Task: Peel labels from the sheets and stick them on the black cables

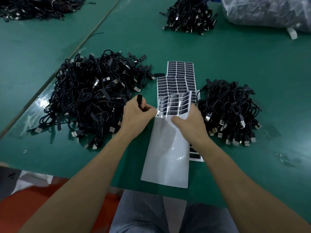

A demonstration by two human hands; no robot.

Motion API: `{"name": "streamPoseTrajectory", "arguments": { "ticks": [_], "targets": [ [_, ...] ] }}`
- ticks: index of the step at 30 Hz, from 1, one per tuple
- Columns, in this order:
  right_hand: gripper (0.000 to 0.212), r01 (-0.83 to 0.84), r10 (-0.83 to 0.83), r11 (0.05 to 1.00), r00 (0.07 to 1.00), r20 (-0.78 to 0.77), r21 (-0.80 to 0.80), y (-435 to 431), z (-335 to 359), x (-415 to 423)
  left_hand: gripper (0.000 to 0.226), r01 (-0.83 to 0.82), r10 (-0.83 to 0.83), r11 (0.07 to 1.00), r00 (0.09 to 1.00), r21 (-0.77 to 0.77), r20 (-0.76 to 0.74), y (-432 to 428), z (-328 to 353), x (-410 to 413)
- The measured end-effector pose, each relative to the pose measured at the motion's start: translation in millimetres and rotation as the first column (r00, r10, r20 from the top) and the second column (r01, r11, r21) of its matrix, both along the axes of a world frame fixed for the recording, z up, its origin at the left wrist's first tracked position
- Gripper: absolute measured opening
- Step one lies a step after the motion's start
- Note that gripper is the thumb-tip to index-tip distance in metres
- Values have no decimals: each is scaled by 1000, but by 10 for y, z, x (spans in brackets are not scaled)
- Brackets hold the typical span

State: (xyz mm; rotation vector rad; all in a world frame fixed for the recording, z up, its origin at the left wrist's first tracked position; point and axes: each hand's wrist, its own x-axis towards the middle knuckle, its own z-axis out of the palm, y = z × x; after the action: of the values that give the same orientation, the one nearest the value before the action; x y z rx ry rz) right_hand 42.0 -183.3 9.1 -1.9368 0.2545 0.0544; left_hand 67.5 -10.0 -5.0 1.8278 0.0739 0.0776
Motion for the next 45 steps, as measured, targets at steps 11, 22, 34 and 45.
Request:
{"name": "streamPoseTrajectory", "arguments": {
  "ticks": [11,22,34,45],
  "targets": [
    [93,-111,126,853,992,-5,-509,37,282,-39,37,10,-9,999,1000,-32,11,22,-17,0],
    [26,-122,365,643,917,163,-756,320,317,-133,38,22,-22,1000,1000,-12,6,-5,26,-15],
    [22,-42,298,664,930,213,-747,376,158,-58,39,20,-20,999,1000,46,13,-16,30,11],
    [11,37,-92,963,977,195,268,121,131,-89,27,195,-215,943,975,269,48,-83,102,-45]
  ]
}}
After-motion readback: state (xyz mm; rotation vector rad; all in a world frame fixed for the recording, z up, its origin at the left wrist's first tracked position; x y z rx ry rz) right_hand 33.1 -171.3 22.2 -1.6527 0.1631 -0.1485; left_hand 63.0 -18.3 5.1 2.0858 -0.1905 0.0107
